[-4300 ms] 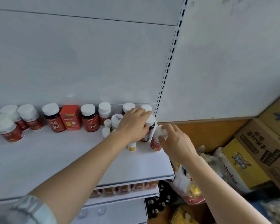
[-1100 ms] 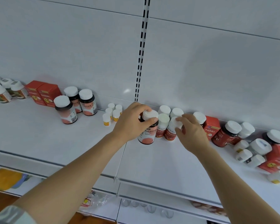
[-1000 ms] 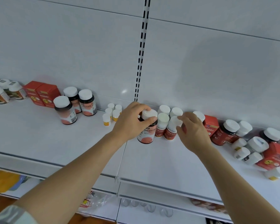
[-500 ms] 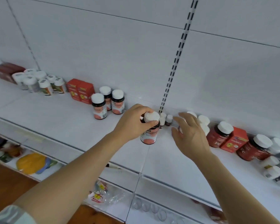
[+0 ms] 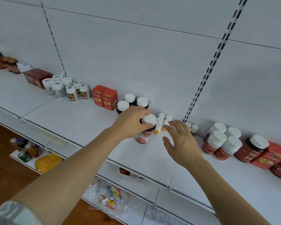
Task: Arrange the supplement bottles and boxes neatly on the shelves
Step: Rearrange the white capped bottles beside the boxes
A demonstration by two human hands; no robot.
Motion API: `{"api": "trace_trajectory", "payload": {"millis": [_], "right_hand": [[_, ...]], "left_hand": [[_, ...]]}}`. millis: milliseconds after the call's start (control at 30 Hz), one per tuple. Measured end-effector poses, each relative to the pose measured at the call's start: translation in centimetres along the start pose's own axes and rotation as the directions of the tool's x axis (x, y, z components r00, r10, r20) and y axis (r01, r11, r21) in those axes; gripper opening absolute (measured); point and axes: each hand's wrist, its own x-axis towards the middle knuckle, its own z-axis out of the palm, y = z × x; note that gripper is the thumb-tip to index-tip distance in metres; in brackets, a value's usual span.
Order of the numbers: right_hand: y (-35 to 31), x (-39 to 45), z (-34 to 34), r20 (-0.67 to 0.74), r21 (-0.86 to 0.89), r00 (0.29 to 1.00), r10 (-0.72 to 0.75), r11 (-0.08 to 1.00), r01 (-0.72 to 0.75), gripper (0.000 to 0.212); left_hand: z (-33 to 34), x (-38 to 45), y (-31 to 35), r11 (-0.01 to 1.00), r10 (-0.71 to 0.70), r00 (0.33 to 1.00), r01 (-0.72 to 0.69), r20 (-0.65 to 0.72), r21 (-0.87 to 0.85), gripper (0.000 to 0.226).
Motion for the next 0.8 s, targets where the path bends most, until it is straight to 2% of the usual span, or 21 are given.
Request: {"api": "trace_trajectory", "payload": {"millis": [167, 400, 800], "right_hand": [[-2.1, 1.9, 1.8, 0.005, -0.043, 0.998, 0.063, 0.997, -0.063, 0.037], [-3.8, 2.8, 3.3, 0.019, -0.087, 0.986, 0.164, 0.983, -0.162, 0.036], [-4.1, 4.0, 4.2, 0.025, -0.089, 0.973, 0.228, 0.970, -0.225, 0.034]], "left_hand": [[-1.2, 2.7, -3.1, 0.982, 0.134, 0.991, -0.136, 0.026, 0.127, 0.040], [-1.1, 5.2, -6.3, 0.962, 0.231, 0.973, -0.230, 0.014, 0.144, 0.037], [0.3, 5.6, -9.0, 0.963, 0.251, 0.967, -0.246, -0.032, 0.112, 0.039]]}}
